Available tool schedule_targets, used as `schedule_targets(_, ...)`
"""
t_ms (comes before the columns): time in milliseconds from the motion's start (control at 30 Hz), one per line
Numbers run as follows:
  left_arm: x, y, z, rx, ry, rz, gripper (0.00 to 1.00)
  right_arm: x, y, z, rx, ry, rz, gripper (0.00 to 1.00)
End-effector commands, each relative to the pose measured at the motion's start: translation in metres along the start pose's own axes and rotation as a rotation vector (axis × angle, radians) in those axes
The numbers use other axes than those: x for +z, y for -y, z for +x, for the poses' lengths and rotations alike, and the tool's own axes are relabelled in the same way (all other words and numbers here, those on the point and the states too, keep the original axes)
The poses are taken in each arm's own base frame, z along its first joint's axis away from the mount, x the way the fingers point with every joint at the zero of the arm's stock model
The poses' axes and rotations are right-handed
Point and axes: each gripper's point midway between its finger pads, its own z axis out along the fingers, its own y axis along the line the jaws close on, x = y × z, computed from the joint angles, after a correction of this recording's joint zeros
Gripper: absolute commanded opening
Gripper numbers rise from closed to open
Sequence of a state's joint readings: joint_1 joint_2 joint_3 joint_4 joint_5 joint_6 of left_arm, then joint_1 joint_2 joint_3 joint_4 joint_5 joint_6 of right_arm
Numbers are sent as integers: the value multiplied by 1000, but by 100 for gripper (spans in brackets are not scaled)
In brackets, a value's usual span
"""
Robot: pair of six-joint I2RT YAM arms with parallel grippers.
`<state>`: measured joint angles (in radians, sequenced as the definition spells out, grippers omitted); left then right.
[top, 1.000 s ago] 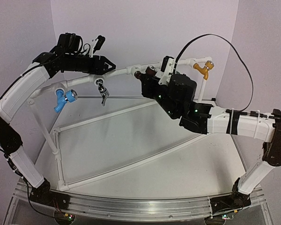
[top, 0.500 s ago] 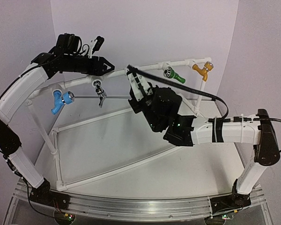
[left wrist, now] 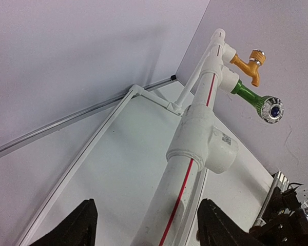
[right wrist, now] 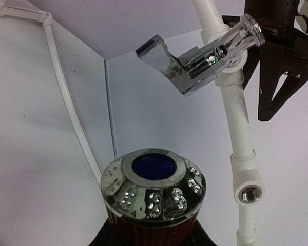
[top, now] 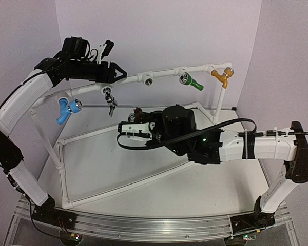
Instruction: Install the water faucets
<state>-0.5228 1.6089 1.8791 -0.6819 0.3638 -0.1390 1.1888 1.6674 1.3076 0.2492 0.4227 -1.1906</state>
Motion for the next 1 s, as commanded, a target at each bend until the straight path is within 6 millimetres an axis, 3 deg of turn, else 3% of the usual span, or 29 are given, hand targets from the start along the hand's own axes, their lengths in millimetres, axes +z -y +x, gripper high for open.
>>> schedule_targets(0, 5, -4, 51, -124, -213, -14, 75, -44, 57, 7, 22, 69, 56, 0)
schedule_targets(133, -3, 3, 39, -125, -189, 2, 83, -43, 57, 22, -206, -11, 101, 0)
schedule_targets(267, -1, -4, 39, -145, -194, -34, 84, -44, 72, 22, -362, -18, 187, 0)
schedule_targets(533, 8, -10, 44, -153, -241, -45, 85, -37, 90, 12, -379, 5, 246, 0)
schedule_targets(800, 16, -13, 67, -153, -313, -31, 77, -18, 103, 20, -342, -28, 279, 0)
schedule_targets(967, 20, -13, 74, -119, -325, -10, 80, -14, 113, 24, -299, -20, 302, 0)
